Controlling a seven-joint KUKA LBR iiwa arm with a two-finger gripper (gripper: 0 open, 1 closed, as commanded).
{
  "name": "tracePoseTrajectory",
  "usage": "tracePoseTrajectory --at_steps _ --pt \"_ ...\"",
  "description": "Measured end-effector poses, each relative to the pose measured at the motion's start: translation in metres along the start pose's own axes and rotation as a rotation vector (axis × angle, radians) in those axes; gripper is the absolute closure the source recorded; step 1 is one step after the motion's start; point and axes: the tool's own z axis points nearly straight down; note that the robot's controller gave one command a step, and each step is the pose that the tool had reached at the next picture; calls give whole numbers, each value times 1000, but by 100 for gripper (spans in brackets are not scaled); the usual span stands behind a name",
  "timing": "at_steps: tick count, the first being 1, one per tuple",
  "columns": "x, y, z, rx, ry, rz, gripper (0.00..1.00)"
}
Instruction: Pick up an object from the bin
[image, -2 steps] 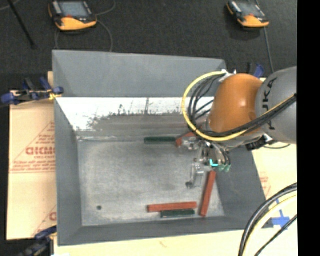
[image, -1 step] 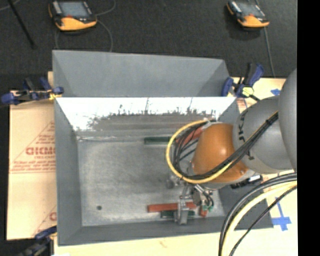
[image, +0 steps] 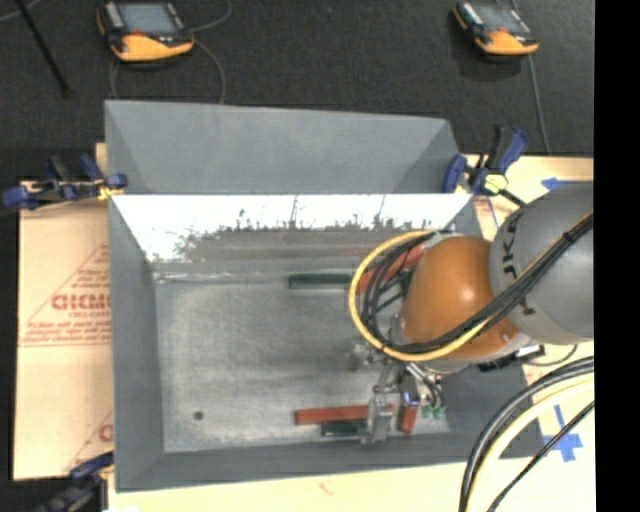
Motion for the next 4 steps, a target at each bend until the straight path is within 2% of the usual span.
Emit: tracePoseTrajectory --at_steps 1,2,3,4 --pt "0 -7 -2 -2 0 208 0" --pt "-4 -7 32 -2 8 428 0" --pt "-4 -8 31 0 7 421 0" --pt "-4 -8 30 -1 9 419 100"
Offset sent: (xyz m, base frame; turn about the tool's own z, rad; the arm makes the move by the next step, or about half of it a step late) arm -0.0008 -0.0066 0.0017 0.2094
